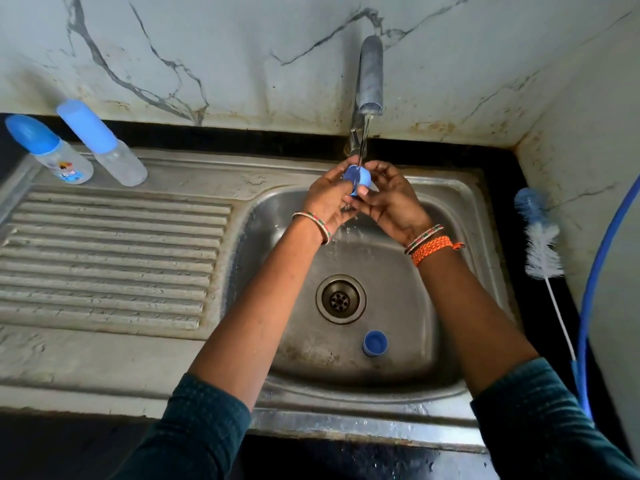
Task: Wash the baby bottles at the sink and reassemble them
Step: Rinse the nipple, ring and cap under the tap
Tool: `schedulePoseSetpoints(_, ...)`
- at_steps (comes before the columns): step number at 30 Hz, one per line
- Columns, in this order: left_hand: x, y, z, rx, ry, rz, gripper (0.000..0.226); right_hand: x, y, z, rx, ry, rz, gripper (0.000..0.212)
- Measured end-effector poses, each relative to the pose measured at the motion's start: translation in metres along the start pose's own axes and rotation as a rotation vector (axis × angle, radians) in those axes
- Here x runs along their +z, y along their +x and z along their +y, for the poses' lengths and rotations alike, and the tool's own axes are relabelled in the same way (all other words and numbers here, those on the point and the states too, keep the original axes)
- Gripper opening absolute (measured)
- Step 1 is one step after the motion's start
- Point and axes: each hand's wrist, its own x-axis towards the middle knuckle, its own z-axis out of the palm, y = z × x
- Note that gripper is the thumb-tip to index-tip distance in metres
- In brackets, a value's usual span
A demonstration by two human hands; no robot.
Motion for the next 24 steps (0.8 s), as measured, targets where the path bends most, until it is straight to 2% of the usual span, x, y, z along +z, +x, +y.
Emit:
schedulePoseSetpoints(2,-0.001,0.003,-0.001,0.062,0.104,0.049,0.043,0.000,0.000,0.000,0.053,0.053,0.006,0.029)
schedulePoseSetpoints(3,-0.001,0.005,-0.002,0.136,0.232,0.102,0.040,0.001,0.000,0.000,0.084,0.074,0.014,0.024)
schedulePoseSetpoints(5,-0.003,0.006,-0.006,0.349,0.508,0.197,0.029,0.003,0.002,-0.001,0.104,0.043,0.058,0.017)
schedulePoseSetpoints(7,-0.004,0.007,-0.009,0.564,0.763,0.266,0.018,0.007,0.004,-0.001,0.076,-0.042,0.119,0.021)
schedulePoseSetpoints(9,-0.006,0.009,-0.010,0.705,1.055,0.315,0.020,0.013,0.006,0.001,0.037,-0.126,0.196,0.023)
schedulePoseSetpoints(11,-0.010,0.012,-0.009,0.672,1.395,0.336,0.032,0.015,0.005,0.007,-0.020,-0.329,0.302,0.025)
schedulePoseSetpoints(13,-0.013,0.011,-0.009,0.597,1.620,0.349,0.040,0.013,0.003,0.011,-0.139,-0.814,0.381,0.029)
schedulePoseSetpoints(15,-0.014,0.008,-0.009,0.663,1.603,0.337,0.033,0.012,0.001,0.013,-0.216,-1.156,0.339,0.025)
schedulePoseSetpoints(17,-0.013,0.004,-0.010,0.742,1.511,0.289,0.018,0.010,0.002,0.013,-0.151,-1.266,0.249,0.018)
schedulePoseSetpoints(20,-0.008,0.000,-0.014,0.683,1.550,0.221,0.018,0.009,0.006,0.008,-0.046,-1.401,0.110,0.023)
schedulePoseSetpoints(22,-0.006,-0.001,-0.019,0.614,1.589,0.232,0.019,0.010,0.007,0.006,-0.128,-1.532,0.152,0.018)
schedulePoseSetpoints(24,-0.008,0.001,-0.019,0.593,1.468,0.297,0.013,0.011,0.008,0.004,-0.274,-1.656,0.258,0.017)
